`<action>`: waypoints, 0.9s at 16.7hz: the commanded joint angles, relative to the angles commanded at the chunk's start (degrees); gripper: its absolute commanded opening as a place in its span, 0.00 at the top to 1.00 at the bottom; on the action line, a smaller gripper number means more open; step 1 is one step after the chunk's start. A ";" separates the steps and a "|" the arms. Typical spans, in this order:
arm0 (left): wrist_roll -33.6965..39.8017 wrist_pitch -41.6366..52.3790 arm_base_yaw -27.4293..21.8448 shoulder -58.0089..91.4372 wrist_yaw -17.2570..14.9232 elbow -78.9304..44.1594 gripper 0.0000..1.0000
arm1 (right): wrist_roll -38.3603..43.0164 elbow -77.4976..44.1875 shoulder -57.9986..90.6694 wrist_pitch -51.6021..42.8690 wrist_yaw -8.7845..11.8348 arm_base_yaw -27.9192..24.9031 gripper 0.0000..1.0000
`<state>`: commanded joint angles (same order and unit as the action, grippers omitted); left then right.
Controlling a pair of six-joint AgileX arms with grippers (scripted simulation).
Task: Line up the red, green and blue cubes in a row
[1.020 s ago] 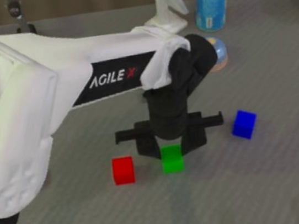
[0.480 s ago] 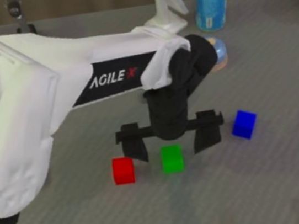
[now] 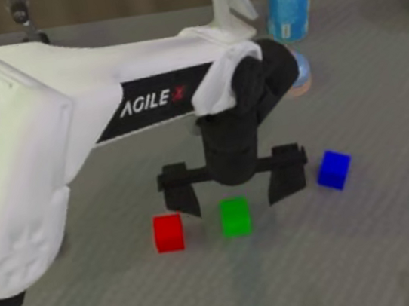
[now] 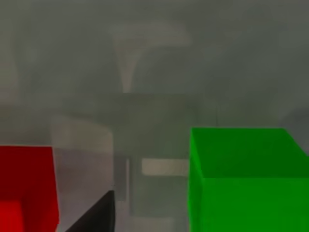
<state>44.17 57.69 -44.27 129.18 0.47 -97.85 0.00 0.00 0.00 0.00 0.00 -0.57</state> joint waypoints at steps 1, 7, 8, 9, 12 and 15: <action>0.07 1.99 0.15 -0.50 0.01 -1.32 0.00 | 0.00 0.00 0.00 0.00 0.00 0.00 0.00; 0.17 11.24 0.90 -3.52 0.02 -7.58 0.00 | 0.00 0.00 0.00 0.00 0.00 0.00 0.00; 0.17 11.24 0.90 -3.52 0.02 -7.58 0.00 | 0.00 0.00 0.00 0.00 0.00 0.00 0.00; 0.17 11.24 0.90 -3.52 0.02 -7.58 0.00 | 0.00 0.00 0.00 0.00 0.00 0.00 0.00; 0.02 10.70 0.82 -3.87 0.05 -6.99 0.00 | -0.22 -0.53 0.53 -0.37 0.03 -0.18 0.00; -1.23 7.21 3.15 -9.06 0.29 -2.30 0.00 | -2.20 -5.31 5.42 -3.55 0.18 -1.59 0.00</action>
<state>42.95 64.90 -41.12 120.12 0.76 -100.15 -2.20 -5.31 5.42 -3.55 0.18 -2.16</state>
